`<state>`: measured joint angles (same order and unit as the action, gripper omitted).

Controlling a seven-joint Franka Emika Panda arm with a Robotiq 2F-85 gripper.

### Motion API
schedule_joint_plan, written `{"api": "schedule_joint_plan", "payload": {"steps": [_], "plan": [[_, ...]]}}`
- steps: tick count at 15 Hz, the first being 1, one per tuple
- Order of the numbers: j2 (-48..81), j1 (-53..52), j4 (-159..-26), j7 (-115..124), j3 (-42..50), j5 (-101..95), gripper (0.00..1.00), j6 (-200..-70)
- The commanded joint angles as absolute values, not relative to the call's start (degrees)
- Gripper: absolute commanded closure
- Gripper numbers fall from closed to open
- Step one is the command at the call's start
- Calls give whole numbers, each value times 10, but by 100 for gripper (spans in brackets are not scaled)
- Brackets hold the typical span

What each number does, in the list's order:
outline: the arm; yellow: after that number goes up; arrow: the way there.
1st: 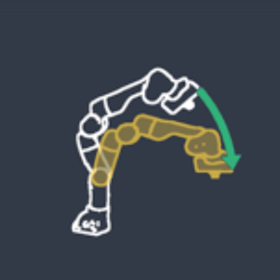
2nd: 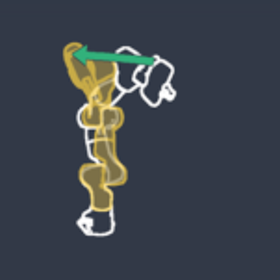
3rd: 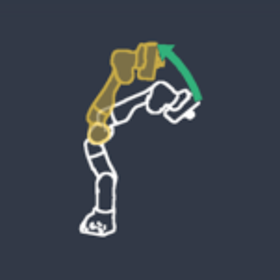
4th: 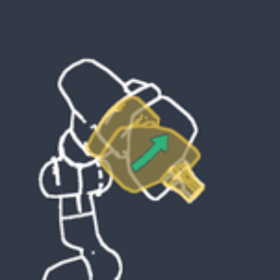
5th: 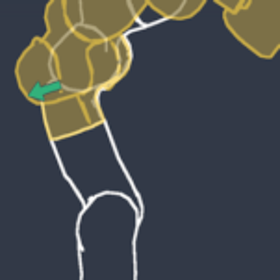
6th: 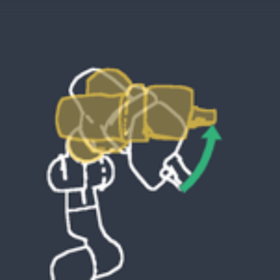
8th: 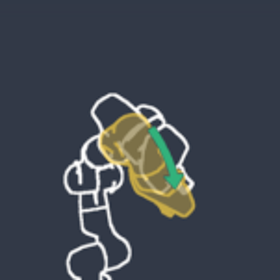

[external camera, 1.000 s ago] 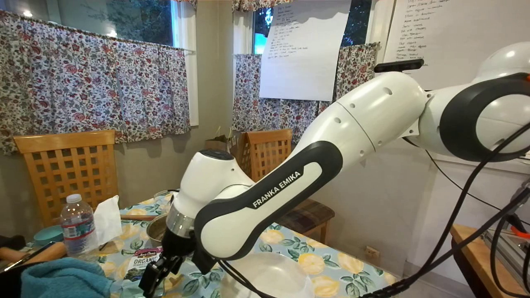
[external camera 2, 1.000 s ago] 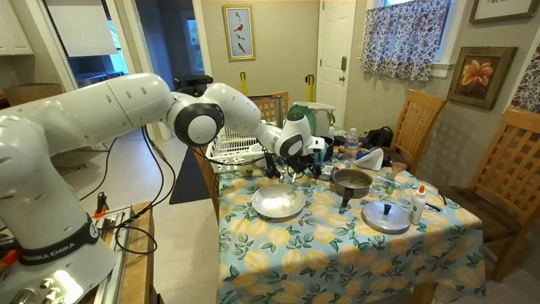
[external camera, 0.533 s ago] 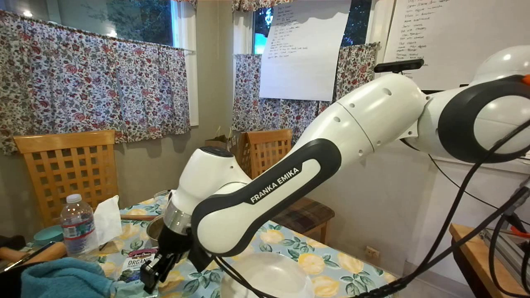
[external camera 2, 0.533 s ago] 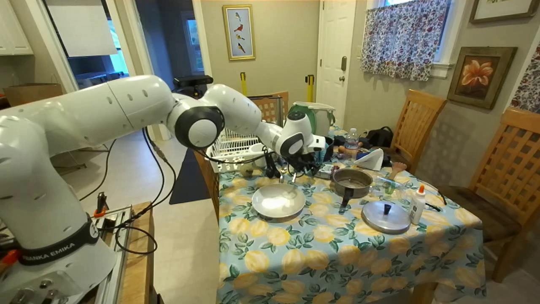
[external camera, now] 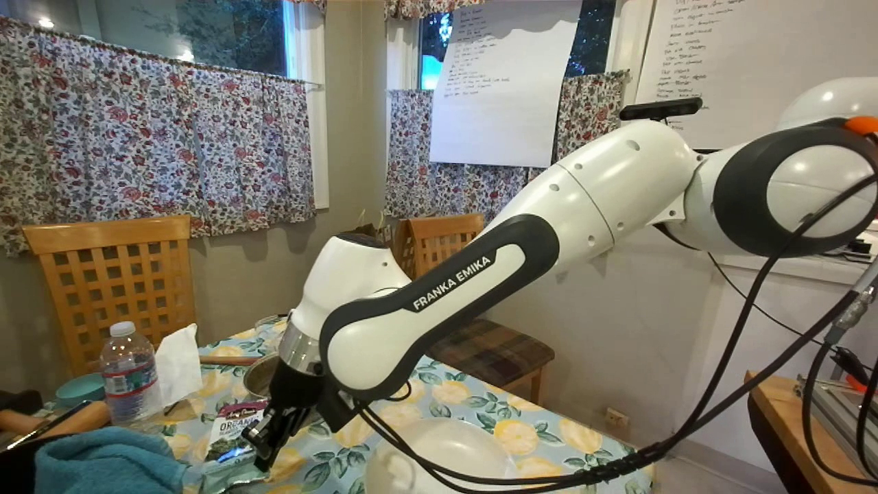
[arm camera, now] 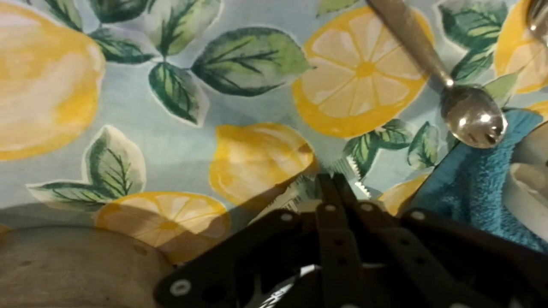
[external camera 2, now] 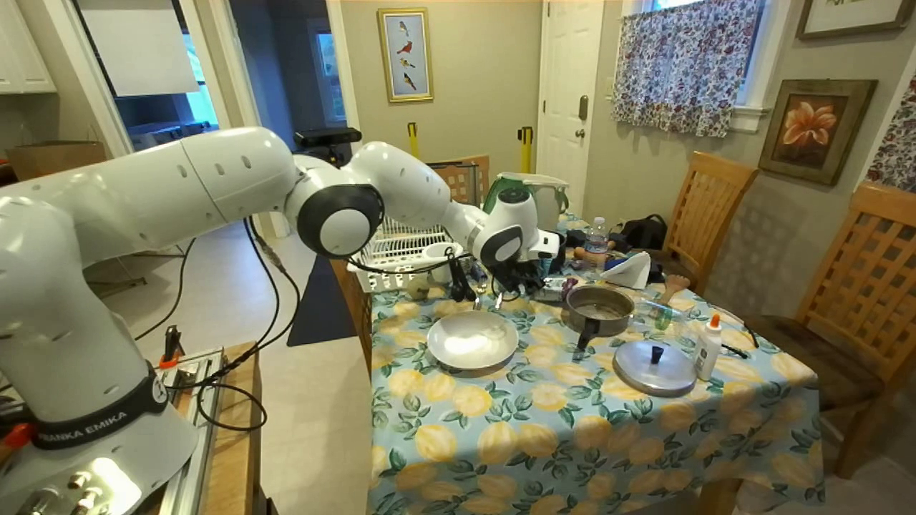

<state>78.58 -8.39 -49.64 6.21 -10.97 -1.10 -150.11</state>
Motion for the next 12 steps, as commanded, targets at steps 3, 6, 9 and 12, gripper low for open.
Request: {"api": "schedule_joint_plan", "payload": {"steps": [3, 6, 9, 12], "plan": [[741, -68, -527, 56, -123, -5, 100, -1444], [716, -64, -544, 47, -132, -4, 100, -1413], [701, -60, -552, 45, -140, -3, 100, -1388], [691, -51, -560, 36, -156, 1, 100, -1366]]}}
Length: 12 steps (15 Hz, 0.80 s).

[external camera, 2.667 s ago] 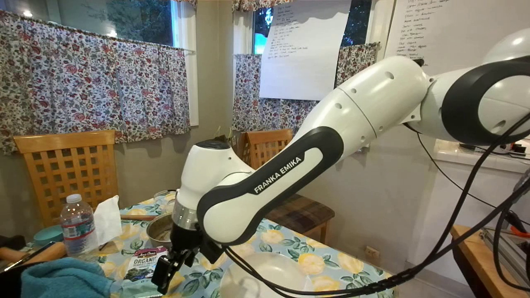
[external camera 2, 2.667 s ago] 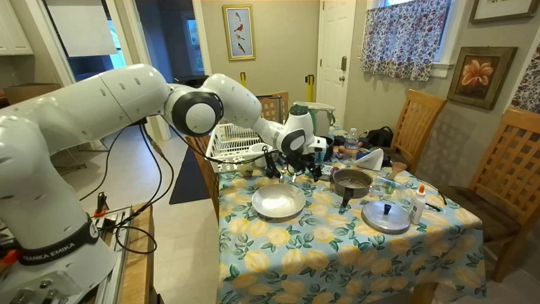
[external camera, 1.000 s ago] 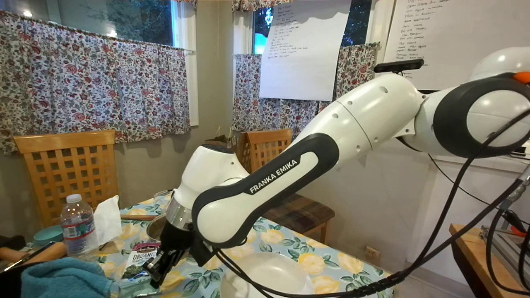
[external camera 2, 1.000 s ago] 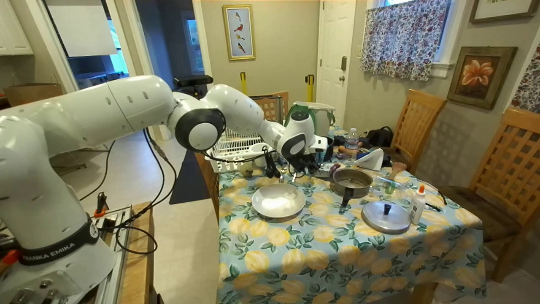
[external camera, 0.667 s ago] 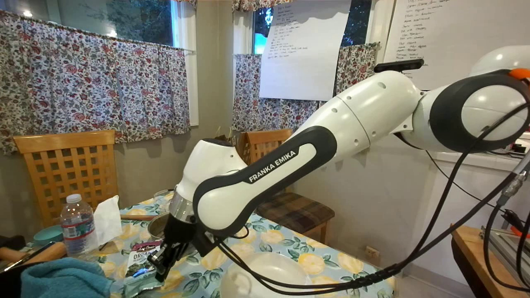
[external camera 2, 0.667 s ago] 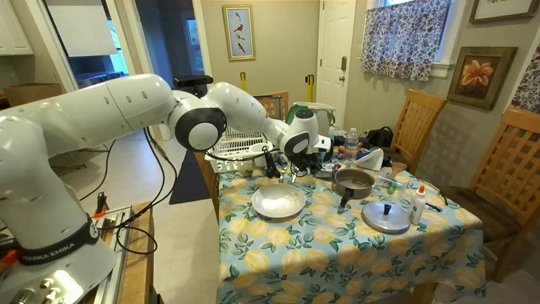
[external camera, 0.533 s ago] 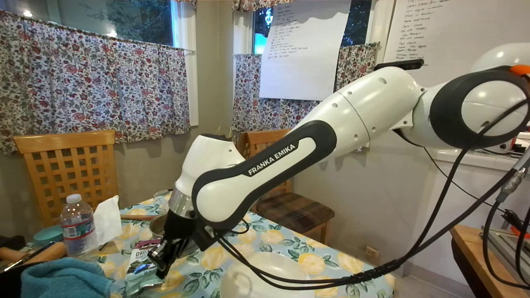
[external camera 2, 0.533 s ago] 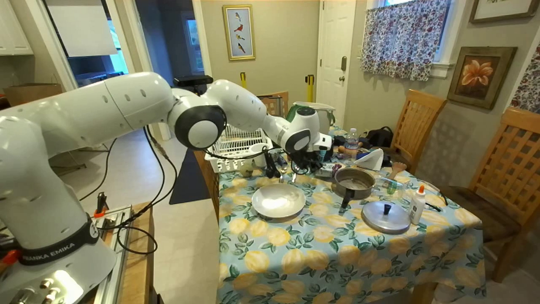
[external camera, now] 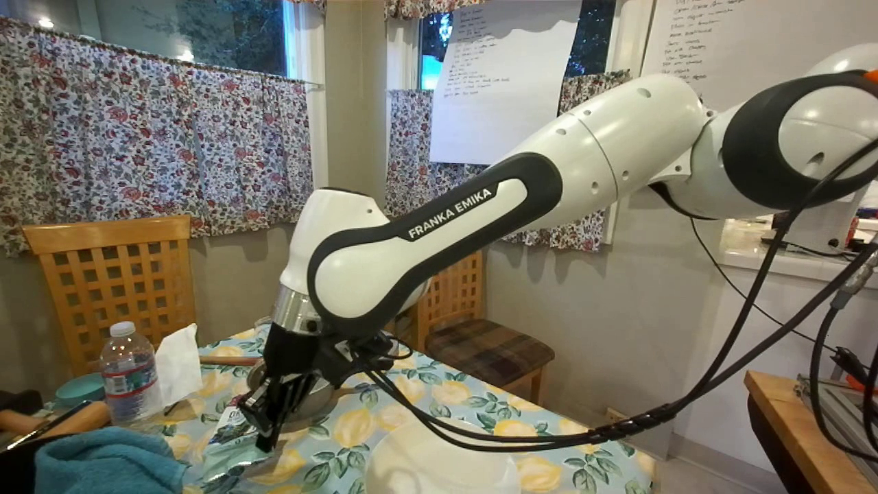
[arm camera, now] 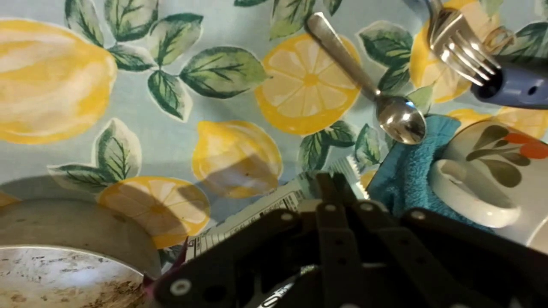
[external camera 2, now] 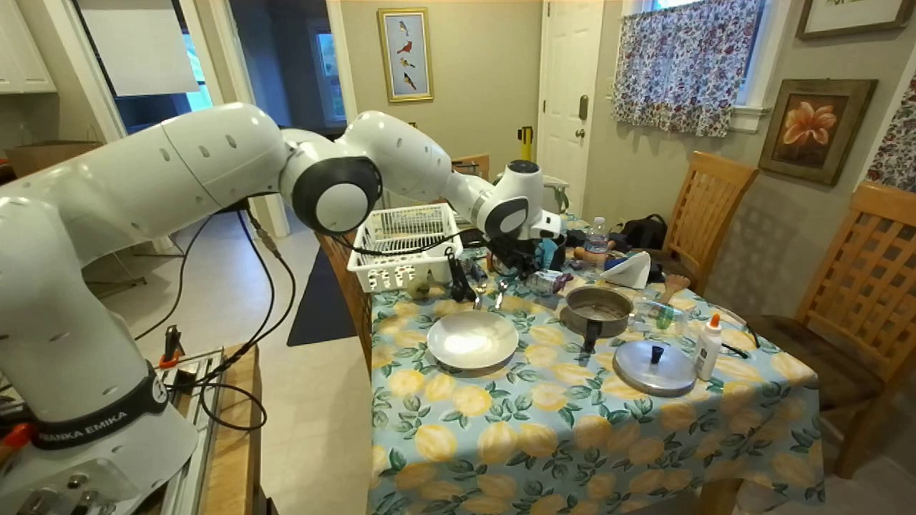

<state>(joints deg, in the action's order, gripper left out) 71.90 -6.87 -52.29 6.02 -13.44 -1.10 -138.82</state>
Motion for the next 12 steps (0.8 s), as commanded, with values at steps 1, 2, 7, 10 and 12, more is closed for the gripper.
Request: {"api": "schedule_joint_plan", "payload": {"steps": [1, 2, 7, 10, 12], "plan": [[685, -45, -567, 26, -165, 3, 100, -1358], [679, -38, -575, 14, -176, 5, 100, -1349], [622, 0, -675, 10, -216, 8, 100, -1328], [582, 10, -748, 41, -211, 3, 100, -1365], [553, 10, -799, 65, -204, -2, 100, -1397]]}}
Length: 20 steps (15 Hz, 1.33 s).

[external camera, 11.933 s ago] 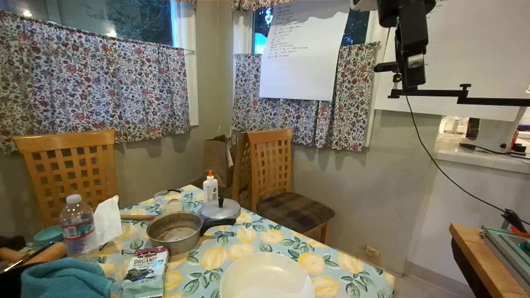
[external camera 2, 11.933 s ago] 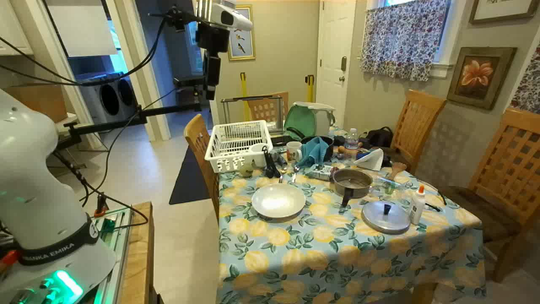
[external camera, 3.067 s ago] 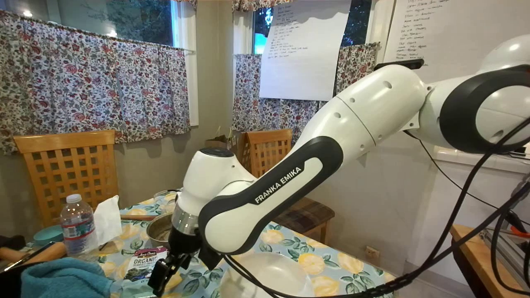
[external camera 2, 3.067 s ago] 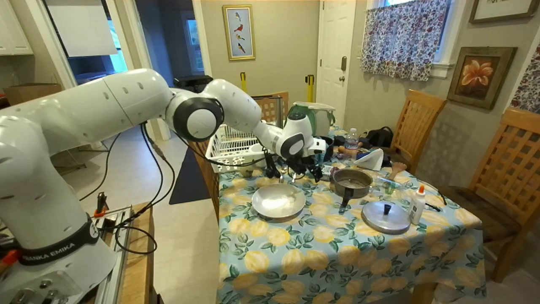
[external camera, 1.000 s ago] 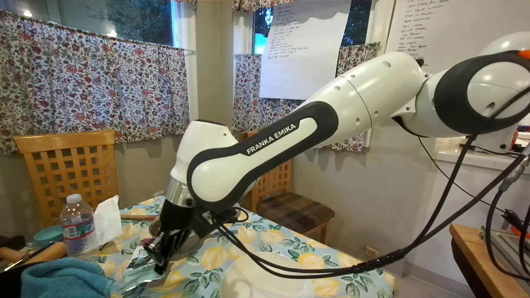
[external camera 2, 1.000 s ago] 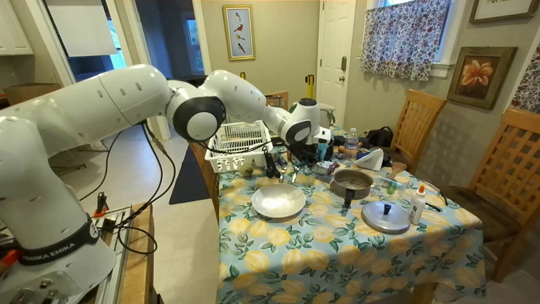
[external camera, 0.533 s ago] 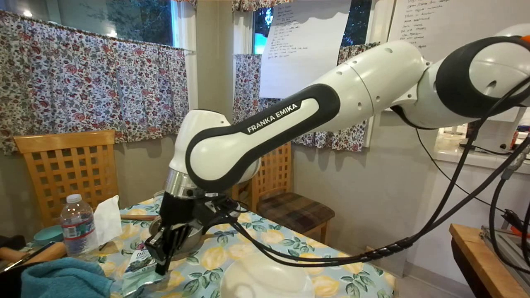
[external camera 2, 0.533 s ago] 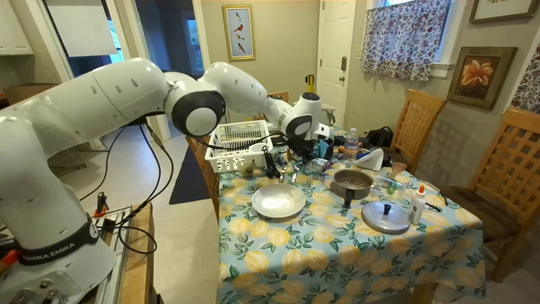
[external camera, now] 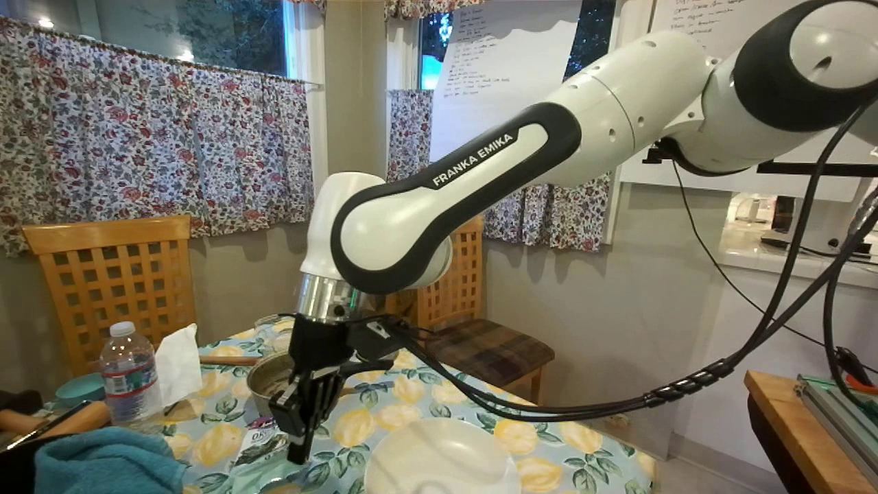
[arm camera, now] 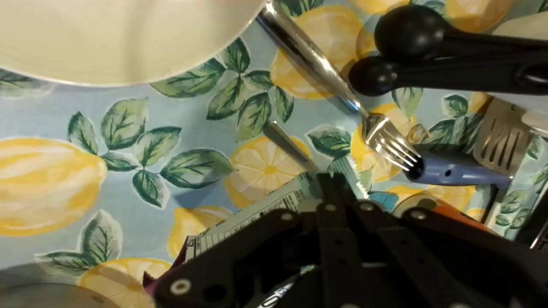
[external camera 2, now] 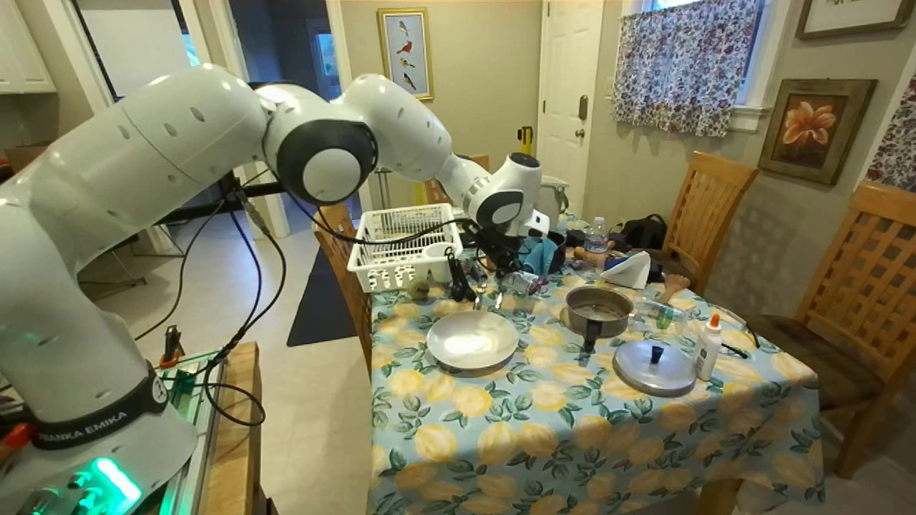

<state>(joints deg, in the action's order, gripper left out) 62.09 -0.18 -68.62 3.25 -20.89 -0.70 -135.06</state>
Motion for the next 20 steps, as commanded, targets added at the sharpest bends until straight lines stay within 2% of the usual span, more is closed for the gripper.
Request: {"api": "schedule_joint_plan", "payload": {"steps": [1, 14, 20], "plan": [[534, -19, -821, 70, -164, 39, 100, -1409], [397, -94, -1103, 193, -102, 147, 100, -1620], [358, -98, -1173, 230, -85, 169, 100, -1646]]}}
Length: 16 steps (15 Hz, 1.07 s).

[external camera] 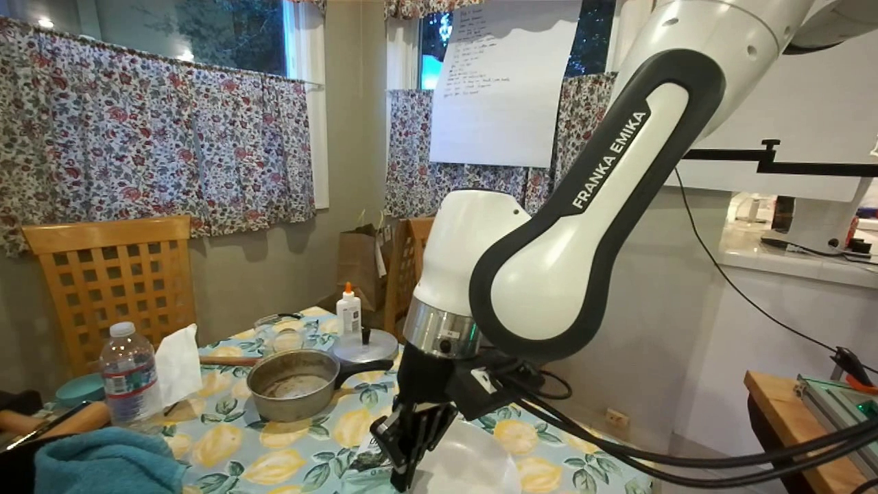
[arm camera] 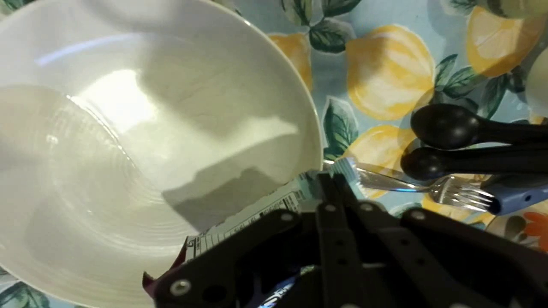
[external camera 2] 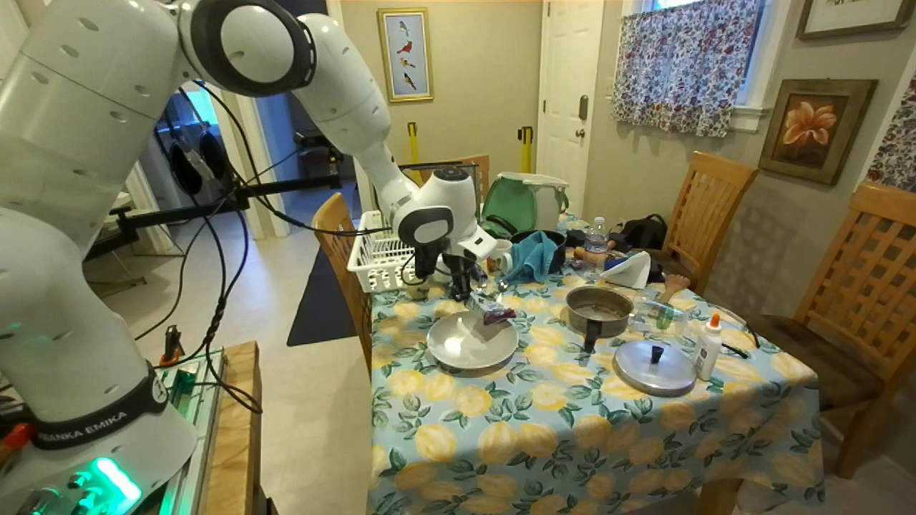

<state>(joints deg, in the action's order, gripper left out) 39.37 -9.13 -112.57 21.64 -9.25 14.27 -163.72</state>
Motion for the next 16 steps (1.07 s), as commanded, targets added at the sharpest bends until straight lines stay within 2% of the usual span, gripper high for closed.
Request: {"api": "schedule_joint_plan", "payload": {"steps": [1, 12, 13, 14, 16], "plan": [[356, -93, -1175, 230, -88, 174, 100, -1640], [362, -88, -1175, 236, -80, 185, 100, -1601], [362, -91, -1175, 237, -77, 182, 74, -1595], [362, -92, -1174, 238, -75, 182, 72, -1591], [360, -91, -1174, 235, -77, 181, 60, -1585]]}}
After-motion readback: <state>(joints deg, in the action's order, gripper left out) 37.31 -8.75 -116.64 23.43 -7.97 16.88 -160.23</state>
